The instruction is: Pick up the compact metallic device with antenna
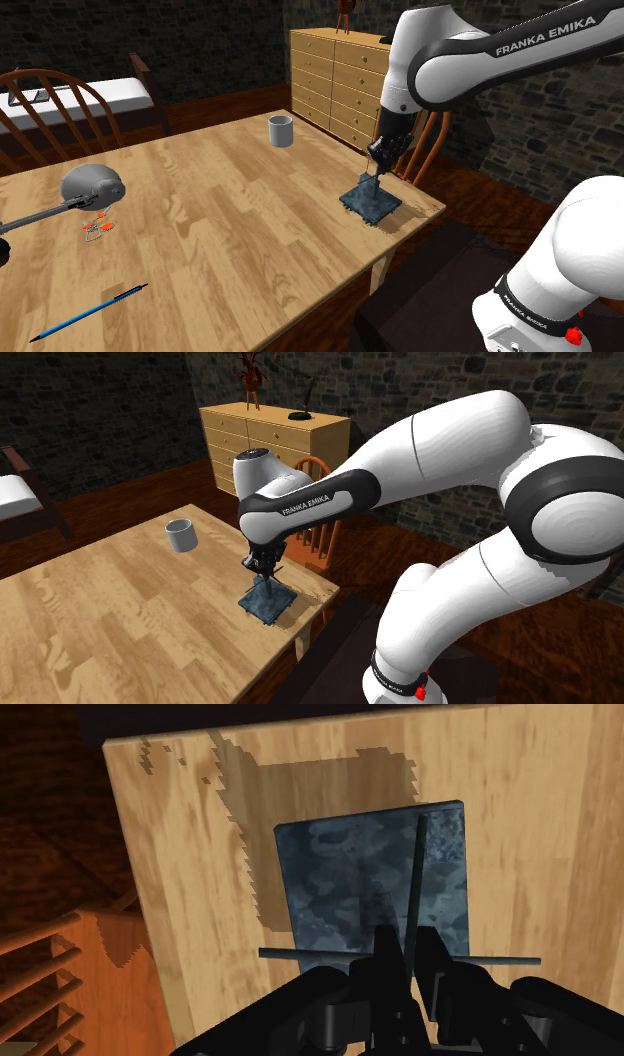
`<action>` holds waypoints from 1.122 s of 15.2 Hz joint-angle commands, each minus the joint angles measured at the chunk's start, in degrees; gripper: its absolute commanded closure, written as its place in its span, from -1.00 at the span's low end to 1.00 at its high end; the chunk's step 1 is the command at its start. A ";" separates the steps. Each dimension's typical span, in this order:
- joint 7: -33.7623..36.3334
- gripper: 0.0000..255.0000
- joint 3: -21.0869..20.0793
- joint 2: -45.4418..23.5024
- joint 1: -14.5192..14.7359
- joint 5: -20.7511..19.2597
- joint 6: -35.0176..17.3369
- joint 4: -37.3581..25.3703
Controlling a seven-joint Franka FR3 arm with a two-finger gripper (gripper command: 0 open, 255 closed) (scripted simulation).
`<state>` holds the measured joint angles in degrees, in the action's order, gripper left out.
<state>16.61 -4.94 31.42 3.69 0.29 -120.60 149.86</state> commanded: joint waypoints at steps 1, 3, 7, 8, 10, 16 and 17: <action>-0.03 1.00 0.01 -0.06 0.00 0.00 0.07 0.03; -0.10 1.00 0.08 0.54 0.01 0.00 1.82 -1.12; -0.24 1.00 0.21 1.51 0.01 0.00 5.23 -3.57; -0.27 1.00 0.24 1.71 0.00 0.00 6.07 -4.20; -0.33 1.00 0.29 2.07 0.00 -0.01 7.72 -5.51; -0.49 1.00 0.45 2.76 -0.04 -0.06 12.56 -9.65; -0.50 1.00 0.46 2.78 -0.04 -0.06 12.69 -9.75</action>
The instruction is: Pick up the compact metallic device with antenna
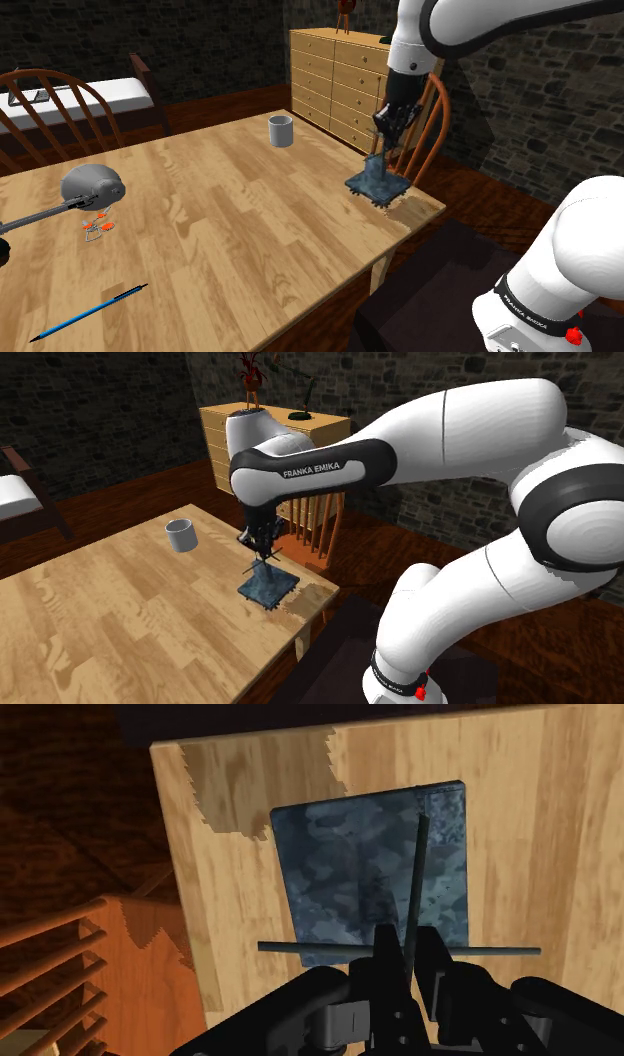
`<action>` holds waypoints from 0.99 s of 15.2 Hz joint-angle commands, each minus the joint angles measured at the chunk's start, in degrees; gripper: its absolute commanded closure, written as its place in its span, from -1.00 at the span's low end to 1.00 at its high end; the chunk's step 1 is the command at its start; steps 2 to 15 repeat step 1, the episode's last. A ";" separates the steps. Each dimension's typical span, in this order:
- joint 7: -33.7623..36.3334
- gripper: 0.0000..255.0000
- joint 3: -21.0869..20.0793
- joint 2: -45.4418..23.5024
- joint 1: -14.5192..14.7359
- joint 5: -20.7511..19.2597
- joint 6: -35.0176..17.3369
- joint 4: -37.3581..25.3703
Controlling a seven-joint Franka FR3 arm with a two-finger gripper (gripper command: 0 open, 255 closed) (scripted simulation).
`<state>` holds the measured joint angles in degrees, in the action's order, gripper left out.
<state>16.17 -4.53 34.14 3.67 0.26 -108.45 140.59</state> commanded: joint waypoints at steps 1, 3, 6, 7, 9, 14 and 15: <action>-0.06 1.00 0.05 0.05 -0.02 -0.02 0.53 -0.50; -0.06 1.00 0.05 0.05 -0.02 -0.02 0.53 -0.50; -0.06 1.00 0.05 0.05 -0.02 -0.02 0.53 -0.50; -0.06 1.00 0.05 0.05 -0.02 -0.02 0.53 -0.50; -0.06 1.00 0.05 0.05 -0.02 -0.02 0.53 -0.50; -0.06 1.00 0.05 0.05 -0.02 -0.02 0.53 -0.50; -0.06 1.00 0.05 0.05 -0.02 -0.02 0.53 -0.50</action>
